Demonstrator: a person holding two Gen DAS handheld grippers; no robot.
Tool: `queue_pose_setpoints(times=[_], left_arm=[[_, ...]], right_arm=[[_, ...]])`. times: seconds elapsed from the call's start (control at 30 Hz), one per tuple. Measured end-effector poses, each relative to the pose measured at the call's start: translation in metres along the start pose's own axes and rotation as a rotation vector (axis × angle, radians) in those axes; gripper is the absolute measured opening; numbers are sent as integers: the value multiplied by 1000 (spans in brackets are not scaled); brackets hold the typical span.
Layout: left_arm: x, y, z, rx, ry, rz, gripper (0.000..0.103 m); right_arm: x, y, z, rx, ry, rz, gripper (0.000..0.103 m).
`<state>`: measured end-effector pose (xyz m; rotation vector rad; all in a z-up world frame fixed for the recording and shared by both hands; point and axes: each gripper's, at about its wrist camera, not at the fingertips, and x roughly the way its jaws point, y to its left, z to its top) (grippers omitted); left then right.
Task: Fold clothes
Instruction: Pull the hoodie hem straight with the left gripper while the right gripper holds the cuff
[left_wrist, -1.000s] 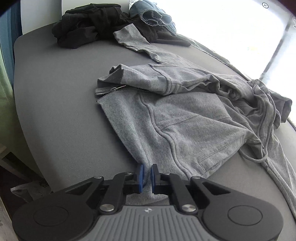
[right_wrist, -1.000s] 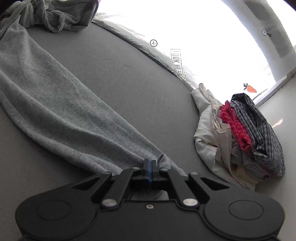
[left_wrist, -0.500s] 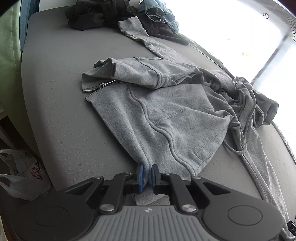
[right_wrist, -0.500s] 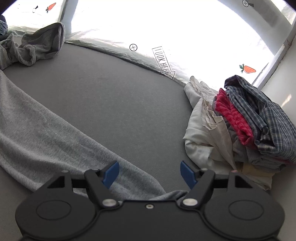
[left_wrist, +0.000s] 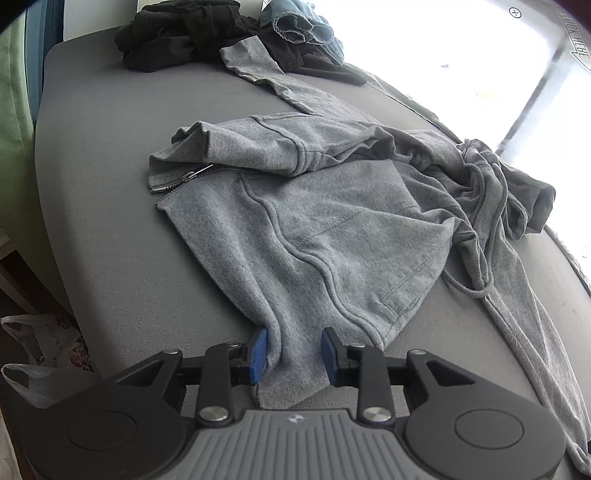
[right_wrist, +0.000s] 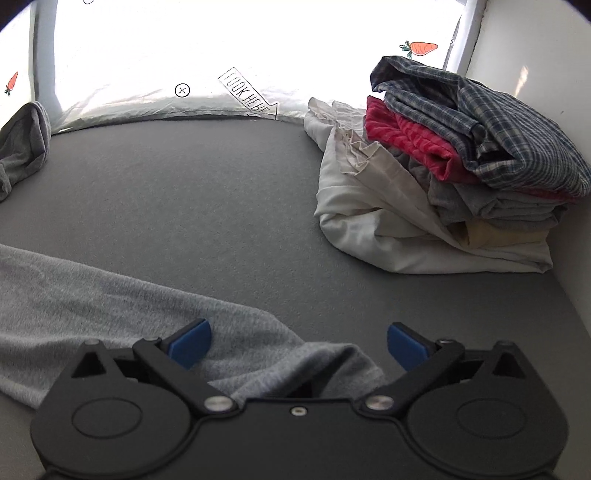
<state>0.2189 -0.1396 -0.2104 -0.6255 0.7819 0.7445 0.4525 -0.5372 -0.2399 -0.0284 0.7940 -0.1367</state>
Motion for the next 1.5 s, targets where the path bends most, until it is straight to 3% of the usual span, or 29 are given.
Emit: queue_pose_setpoints(times=[0.07,0.13,0.2,0.23,0.33,0.47,0.63,0.8,0.93,1.17,1.37,1.43,1.5], left_arm=[[0,0,-2,-5,-10,5,29],[-1,5,1,-23,-3,7,15],[-1,10,4,-50,7,-2,12],[-2,12,5,-67,15,-12,11],[-8,7,6,-38,19,-19,9],[-19,-4,2,13,31,-50,8],[-32,-27,-7,130,62,-122,8],[-48,-61,-21,328,131,-275,6],[-50,-75,-29,441,191,-326,6],[-24,-69,-32,397,295,-299,8],[-18,-68,-33,400,322,-287,20],[-23,-68,-33,429,309,-297,23],[-29,-67,-31,456,290,-312,28]], right_arm=[[0,-13,-4,88,17,69,96],[-8,-10,-7,4,-7,121,69],[-14,-2,-9,-77,-24,142,27],[-16,4,-10,-125,-29,141,21],[-19,15,-13,-251,-54,115,16],[-16,8,-8,-312,-66,69,11],[0,-30,4,-283,-61,-2,11],[8,-58,8,-319,-63,-72,10],[15,-80,9,-325,-69,-145,10],[15,-74,4,-280,-78,-183,12],[11,-77,10,-155,-40,-158,19],[8,-80,14,-123,-3,-159,31],[3,-83,16,-95,27,-167,63]])
